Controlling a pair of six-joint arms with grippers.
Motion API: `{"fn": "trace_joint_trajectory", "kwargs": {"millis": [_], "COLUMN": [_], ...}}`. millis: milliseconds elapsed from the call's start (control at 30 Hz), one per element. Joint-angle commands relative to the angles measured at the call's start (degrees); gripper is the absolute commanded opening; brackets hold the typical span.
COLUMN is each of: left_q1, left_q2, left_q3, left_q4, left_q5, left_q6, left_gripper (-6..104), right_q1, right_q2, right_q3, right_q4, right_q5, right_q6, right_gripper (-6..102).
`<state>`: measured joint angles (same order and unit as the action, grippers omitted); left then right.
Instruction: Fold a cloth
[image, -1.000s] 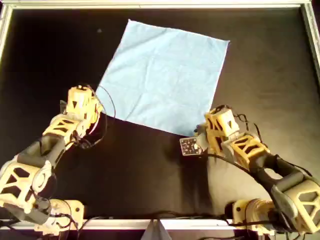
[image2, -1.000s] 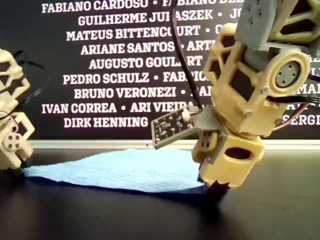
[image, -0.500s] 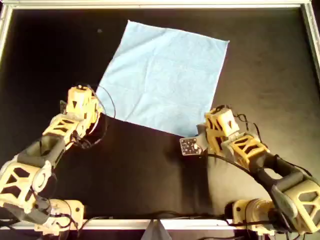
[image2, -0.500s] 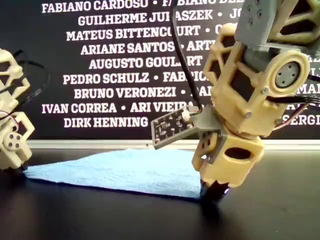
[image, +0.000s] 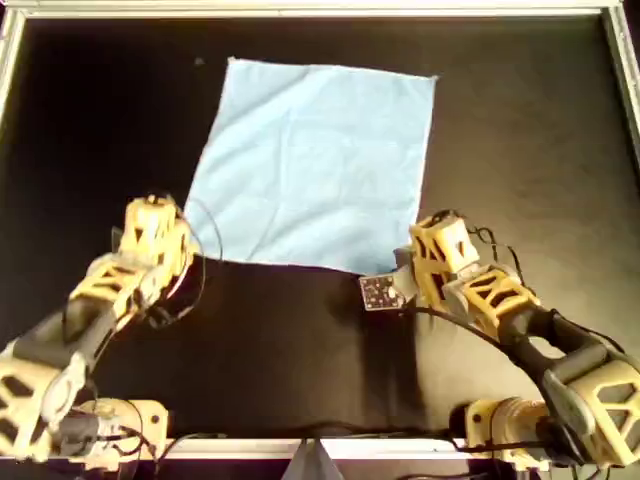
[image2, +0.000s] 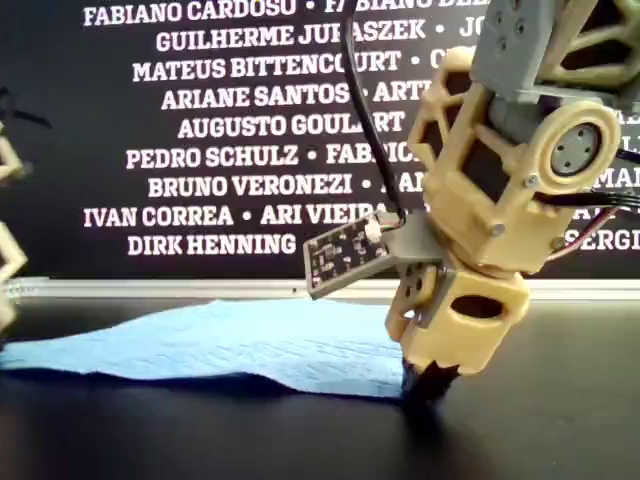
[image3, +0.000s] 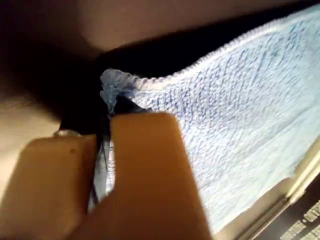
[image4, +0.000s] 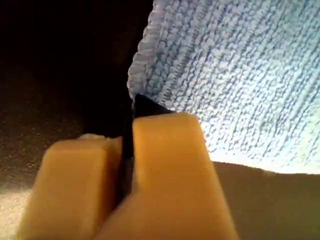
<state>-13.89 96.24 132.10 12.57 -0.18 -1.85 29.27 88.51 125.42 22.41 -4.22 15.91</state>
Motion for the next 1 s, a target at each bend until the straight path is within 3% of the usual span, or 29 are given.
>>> {"fn": "trace_joint_trajectory", "kwargs": {"millis": [0,500,967], "left_q1": [-1.2,-1.2,-1.2], "left_q2": [5.1,21.0,19.2], "left_q3": [3.8,18.5,5.3], "left_q4": [-0.2,-0.2,-0.5], "left_q5": [-0.4,-0.4,-0.4], "left_q6": [0.3,0.3,0.3], "left_gripper": [-1,-1,-1], "right_q1": [-0.7,-7.6,-7.2], "right_q2": [1.8,2.0,1.8], "right_q3": [-0.9,-0.9,-9.8], "right_q4": [-1.4,-1.4,-1.5], "right_q5": [0.5,-0.4,-0.4], "right_q6": [-0.18,-0.26,-0.26], "right_gripper": [-1,-1,-1]}}
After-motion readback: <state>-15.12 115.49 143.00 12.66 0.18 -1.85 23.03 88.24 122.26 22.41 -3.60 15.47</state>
